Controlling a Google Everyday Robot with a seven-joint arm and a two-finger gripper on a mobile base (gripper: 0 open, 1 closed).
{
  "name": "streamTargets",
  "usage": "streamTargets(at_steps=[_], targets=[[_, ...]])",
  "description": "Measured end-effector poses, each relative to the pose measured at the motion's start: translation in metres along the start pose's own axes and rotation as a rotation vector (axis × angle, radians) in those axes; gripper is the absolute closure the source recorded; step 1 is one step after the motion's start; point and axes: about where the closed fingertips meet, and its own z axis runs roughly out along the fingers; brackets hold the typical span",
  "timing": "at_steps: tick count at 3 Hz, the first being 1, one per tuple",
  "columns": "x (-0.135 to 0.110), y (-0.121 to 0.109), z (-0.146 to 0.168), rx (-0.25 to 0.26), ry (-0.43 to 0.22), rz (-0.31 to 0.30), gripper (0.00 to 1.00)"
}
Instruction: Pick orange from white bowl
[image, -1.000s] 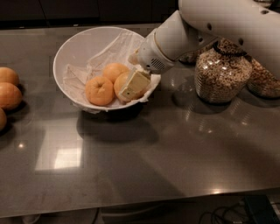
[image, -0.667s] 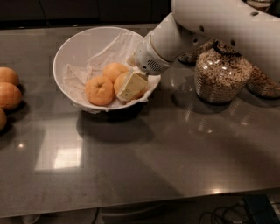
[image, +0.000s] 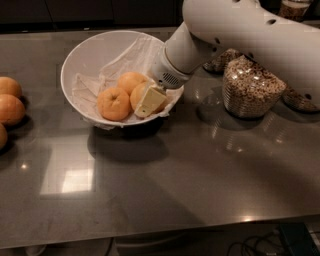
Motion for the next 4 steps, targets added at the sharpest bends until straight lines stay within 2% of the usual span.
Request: streamTargets(at_steps=[2,3,4], targets=[[0.011,-0.003,0.011,0.024,0.048,0.023,0.28],[0.018,-0.004,0.014,0.035,0.064,0.039,0.34],[0.020,-0.003,0.014,0.036,0.065,0.043,0.53]])
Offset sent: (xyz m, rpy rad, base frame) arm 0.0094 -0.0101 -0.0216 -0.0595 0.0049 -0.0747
